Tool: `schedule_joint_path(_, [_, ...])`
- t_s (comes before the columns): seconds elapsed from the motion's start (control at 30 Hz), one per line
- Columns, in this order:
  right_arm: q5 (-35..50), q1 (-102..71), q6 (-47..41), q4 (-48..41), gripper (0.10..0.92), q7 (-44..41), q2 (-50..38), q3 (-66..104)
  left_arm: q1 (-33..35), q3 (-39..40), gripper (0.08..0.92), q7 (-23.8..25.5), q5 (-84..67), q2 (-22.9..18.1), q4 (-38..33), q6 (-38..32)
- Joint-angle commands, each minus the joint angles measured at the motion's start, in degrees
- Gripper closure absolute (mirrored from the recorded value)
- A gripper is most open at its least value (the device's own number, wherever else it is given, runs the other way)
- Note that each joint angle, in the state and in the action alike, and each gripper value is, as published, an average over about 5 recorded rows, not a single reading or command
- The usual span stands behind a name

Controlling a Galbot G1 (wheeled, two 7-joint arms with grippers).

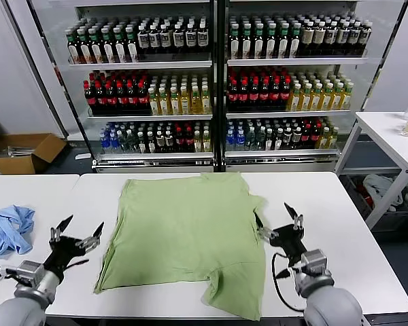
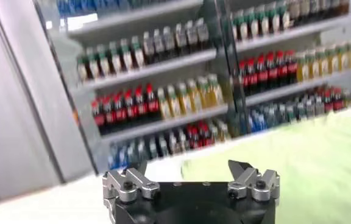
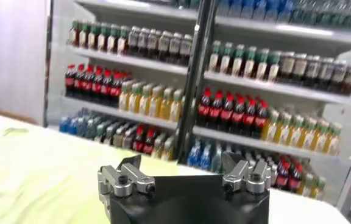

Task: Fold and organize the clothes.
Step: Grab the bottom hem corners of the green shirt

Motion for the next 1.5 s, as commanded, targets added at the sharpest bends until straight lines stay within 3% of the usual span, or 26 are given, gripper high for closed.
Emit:
schedule_joint_path(0.03, [-0.24, -10.29, -0.64, 3.11, 0.203, 0.24, -3.14, -1.03, 10.03, -3.04, 0.177, -0.73, -3.01, 0.53, -5.16, 11.05])
schedule_joint_path(0.5, [-2.18, -11.57, 4.78, -2.24, 0.203, 3.23, 0.49, -4.14, 9.37, -0.03, 0.177, -0.85, -5.71, -1.25, -1.42, 11.09])
schedule_joint_path(0.8, [-3.20, -11.58, 5.24, -3.42, 0.203, 3.40, 1.32, -5.58, 9.00, 1.36, 0.177, -0.79, -9.01, -2.89, -2.62, 10.16])
schedule_joint_path(1.2, [-1.07, -11.20, 5.40, -3.82, 0.203, 4.33, 2.60, -7.46, 6.82, 3.54, 0.177, -6.68, -5.84, -3.91, 0.86, 10.84])
schedule_joint_path(1.37, [0.67, -10.48, 4.32, -4.70, 0.205, 4.73, 2.71, -8.37, 7.11, 4.70, 0.177, -6.33, -4.11, -4.17, 1.22, 9.43])
schedule_joint_path(1.5, [2.22, -10.33, 2.72, -4.78, 0.276, 5.53, 3.09, -8.96, 6.83, 6.14, 0.208, -5.24, -2.59, -4.47, 1.59, 8.11])
